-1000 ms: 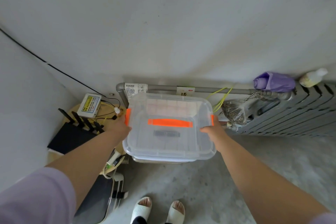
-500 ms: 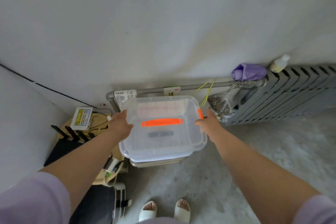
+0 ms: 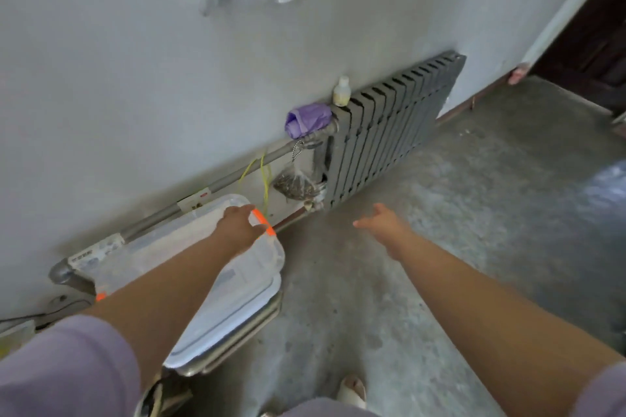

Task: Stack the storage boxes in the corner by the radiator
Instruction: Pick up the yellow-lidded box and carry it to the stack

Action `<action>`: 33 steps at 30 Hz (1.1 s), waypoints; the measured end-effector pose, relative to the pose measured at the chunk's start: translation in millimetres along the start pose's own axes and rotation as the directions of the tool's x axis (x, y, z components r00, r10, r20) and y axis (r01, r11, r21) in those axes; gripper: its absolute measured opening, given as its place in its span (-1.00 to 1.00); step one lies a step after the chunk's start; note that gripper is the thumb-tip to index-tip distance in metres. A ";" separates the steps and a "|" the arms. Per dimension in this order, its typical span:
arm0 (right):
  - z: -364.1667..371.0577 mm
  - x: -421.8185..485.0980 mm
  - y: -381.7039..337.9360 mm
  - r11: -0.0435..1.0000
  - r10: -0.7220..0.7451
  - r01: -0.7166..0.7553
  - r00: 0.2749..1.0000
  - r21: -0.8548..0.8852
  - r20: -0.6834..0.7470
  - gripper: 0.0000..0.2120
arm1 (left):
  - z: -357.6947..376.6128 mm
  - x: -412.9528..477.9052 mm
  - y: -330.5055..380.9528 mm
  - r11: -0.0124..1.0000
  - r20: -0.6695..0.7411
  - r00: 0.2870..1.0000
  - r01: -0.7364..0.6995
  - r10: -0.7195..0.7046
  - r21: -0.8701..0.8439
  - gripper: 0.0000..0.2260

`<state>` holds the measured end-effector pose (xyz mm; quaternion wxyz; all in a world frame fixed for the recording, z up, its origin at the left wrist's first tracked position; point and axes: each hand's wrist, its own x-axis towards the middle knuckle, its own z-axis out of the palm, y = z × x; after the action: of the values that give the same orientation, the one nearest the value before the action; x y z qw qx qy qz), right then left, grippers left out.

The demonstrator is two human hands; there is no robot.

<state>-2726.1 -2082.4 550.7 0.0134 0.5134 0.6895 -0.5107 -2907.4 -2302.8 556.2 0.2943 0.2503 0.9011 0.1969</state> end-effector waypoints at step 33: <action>-579.8 28.7 270.1 0.903 0.291 -0.047 0.798 0.427 -0.527 -0.59 | 322.1 45.2 662.0 0.758 0.488 0.752 -0.605 0.444 0.243 -0.36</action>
<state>-2251.4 -1659.4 625.8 -0.2535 0.6968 0.4939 -0.4542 -2514.6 -1682.6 627.9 0.3481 0.5855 0.7312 0.0357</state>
